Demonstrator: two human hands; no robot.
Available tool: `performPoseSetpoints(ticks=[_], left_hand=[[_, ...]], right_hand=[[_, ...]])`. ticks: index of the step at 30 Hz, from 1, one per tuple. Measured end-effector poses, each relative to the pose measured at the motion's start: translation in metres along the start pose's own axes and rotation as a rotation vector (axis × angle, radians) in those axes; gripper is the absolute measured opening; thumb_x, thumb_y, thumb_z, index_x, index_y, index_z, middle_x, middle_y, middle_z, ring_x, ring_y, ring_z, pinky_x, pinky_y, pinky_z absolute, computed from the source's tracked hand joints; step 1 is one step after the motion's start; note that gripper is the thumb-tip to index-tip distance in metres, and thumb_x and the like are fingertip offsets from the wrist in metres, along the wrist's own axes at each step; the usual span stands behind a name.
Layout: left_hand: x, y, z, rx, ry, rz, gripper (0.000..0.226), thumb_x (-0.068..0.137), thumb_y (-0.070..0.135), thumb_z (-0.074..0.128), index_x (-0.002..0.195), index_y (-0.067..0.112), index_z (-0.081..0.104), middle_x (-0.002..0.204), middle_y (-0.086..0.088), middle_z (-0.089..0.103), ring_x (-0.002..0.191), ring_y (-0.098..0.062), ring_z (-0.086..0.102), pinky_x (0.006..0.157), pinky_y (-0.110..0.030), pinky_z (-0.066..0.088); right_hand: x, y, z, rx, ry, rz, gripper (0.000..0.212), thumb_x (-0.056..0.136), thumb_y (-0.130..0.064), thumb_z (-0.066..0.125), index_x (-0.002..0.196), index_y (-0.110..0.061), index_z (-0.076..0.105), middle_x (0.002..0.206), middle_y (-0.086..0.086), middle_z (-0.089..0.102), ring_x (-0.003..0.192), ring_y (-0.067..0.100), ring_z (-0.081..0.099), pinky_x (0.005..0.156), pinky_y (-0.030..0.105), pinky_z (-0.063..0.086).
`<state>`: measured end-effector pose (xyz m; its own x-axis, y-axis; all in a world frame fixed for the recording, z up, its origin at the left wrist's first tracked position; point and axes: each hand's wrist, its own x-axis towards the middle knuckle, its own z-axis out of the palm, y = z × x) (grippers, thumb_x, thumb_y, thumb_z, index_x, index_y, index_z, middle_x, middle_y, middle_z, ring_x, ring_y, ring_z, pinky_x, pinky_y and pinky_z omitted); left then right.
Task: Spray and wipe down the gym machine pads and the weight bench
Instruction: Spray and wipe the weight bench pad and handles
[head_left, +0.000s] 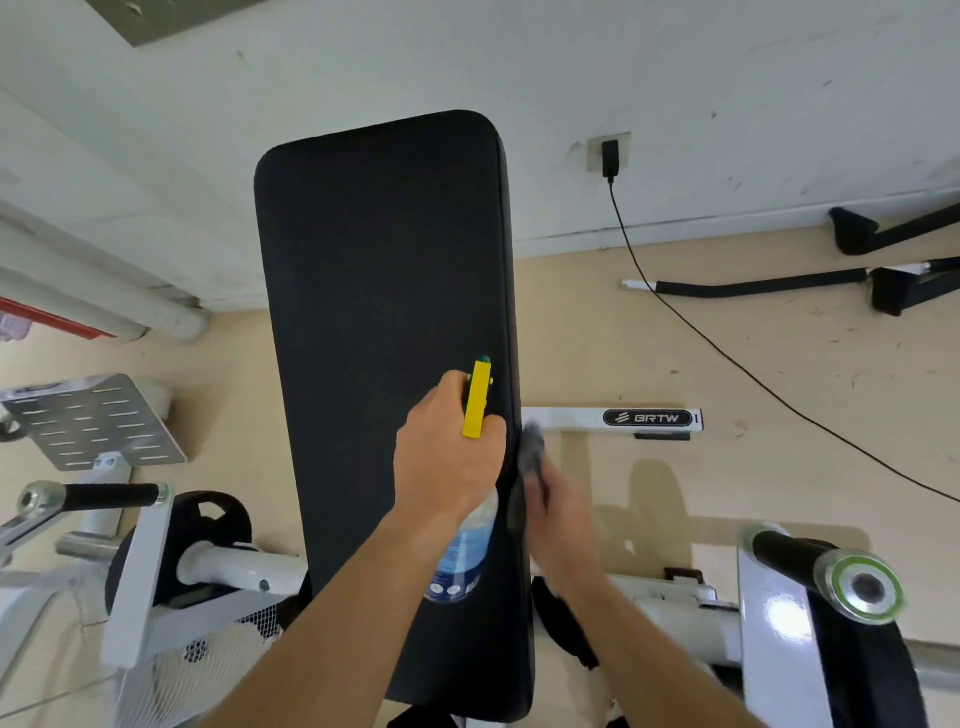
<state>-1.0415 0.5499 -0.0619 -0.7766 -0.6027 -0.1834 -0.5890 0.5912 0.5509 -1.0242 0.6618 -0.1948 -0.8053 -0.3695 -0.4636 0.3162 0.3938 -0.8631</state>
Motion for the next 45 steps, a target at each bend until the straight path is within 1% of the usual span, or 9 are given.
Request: performPoseSetpoints(ticks=[7,12,15,21,26,30,33,40,45], left_hand=[[-0.029,-0.027,0.015,-0.045,0.013,-0.093,0.008,0.077,0.027,0.053,0.079,0.021,0.048,0.068,0.000,0.054,0.060,-0.023,0.052,0.065,-0.049,0.053],[-0.046,-0.030,0.028,-0.047,0.006,-0.111,0.007,0.084,0.019,0.059,0.089,0.022,0.054,0.077,0.004,0.059,0.069,-0.017,0.058,0.068,-0.040,0.051],[-0.057,-0.030,0.045,0.010,-0.030,-0.118,0.010,0.087,0.019,0.060,0.090,0.024,0.051,0.080,0.006,0.057,0.071,-0.016,0.057,0.068,-0.039,0.048],[-0.095,-0.041,0.085,0.082,-0.054,-0.186,0.010,0.088,0.030,0.056,0.090,0.024,0.048,0.079,0.006,0.055,0.068,-0.018,0.056,0.064,-0.037,0.046],[-0.125,-0.055,0.098,0.036,0.038,-0.359,0.025,0.090,0.023,0.062,0.073,0.025,0.043,0.066,0.004,0.053,0.057,-0.012,0.051,0.052,-0.030,0.037],[-0.134,-0.060,0.100,-0.011,0.070,-0.396,0.024,0.088,0.021,0.062,0.071,0.023,0.045,0.064,0.002,0.056,0.059,-0.019,0.055,0.058,-0.040,0.049],[-0.132,-0.060,0.096,-0.073,0.095,-0.355,0.022,0.087,0.021,0.062,0.072,0.025,0.045,0.065,0.001,0.055,0.058,-0.018,0.054,0.056,-0.038,0.046],[-0.125,-0.070,0.078,-0.036,0.065,-0.231,0.007,0.088,0.025,0.062,0.087,0.028,0.056,0.070,0.006,0.058,0.064,-0.011,0.057,0.058,-0.025,0.042],[-0.124,-0.079,0.068,-0.024,0.055,-0.208,0.005,0.084,0.027,0.059,0.087,0.027,0.055,0.068,0.006,0.056,0.060,-0.014,0.055,0.059,-0.033,0.048]], right_hand=[[0.095,-0.108,-0.001,-0.043,0.232,-0.230,0.052,0.107,-0.026,0.035,0.157,-0.034,0.020,0.126,0.006,0.065,0.110,0.027,0.062,0.094,0.038,0.049],[-0.002,0.024,0.030,-0.011,0.018,-0.029,0.033,0.101,-0.043,0.035,0.133,-0.040,0.044,0.097,0.002,0.069,0.085,0.021,0.065,0.078,0.044,0.054],[-0.055,0.078,0.012,-0.147,-0.110,0.036,0.016,0.102,-0.025,0.046,0.111,-0.034,0.056,0.079,-0.004,0.066,0.066,0.012,0.059,0.064,0.036,0.051],[-0.029,0.045,-0.052,-0.034,0.241,0.128,0.044,0.106,-0.027,0.042,0.149,-0.026,0.042,0.106,0.003,0.070,0.088,0.021,0.065,0.074,0.030,0.047],[0.041,-0.036,-0.060,0.078,0.164,-0.123,0.044,0.105,-0.030,0.042,0.149,-0.031,0.042,0.109,0.000,0.068,0.091,0.021,0.067,0.083,0.044,0.057],[0.071,-0.077,-0.035,0.001,0.132,-0.201,0.049,0.106,-0.026,0.040,0.155,-0.026,0.033,0.107,-0.006,0.062,0.091,0.015,0.060,0.078,0.015,0.039],[0.055,-0.053,-0.007,-0.104,0.095,-0.203,0.053,0.107,-0.029,0.037,0.158,-0.029,0.021,0.117,0.007,0.068,0.101,0.025,0.065,0.083,0.024,0.043],[-0.070,0.098,0.029,-0.142,-0.148,0.153,0.033,0.103,-0.040,0.039,0.127,-0.023,0.054,0.088,0.006,0.069,0.075,0.021,0.064,0.074,0.046,0.054],[-0.037,0.058,0.008,-0.145,-0.065,-0.009,0.040,0.105,-0.031,0.043,0.145,-0.031,0.043,0.097,0.002,0.069,0.085,0.021,0.066,0.077,0.036,0.053]])
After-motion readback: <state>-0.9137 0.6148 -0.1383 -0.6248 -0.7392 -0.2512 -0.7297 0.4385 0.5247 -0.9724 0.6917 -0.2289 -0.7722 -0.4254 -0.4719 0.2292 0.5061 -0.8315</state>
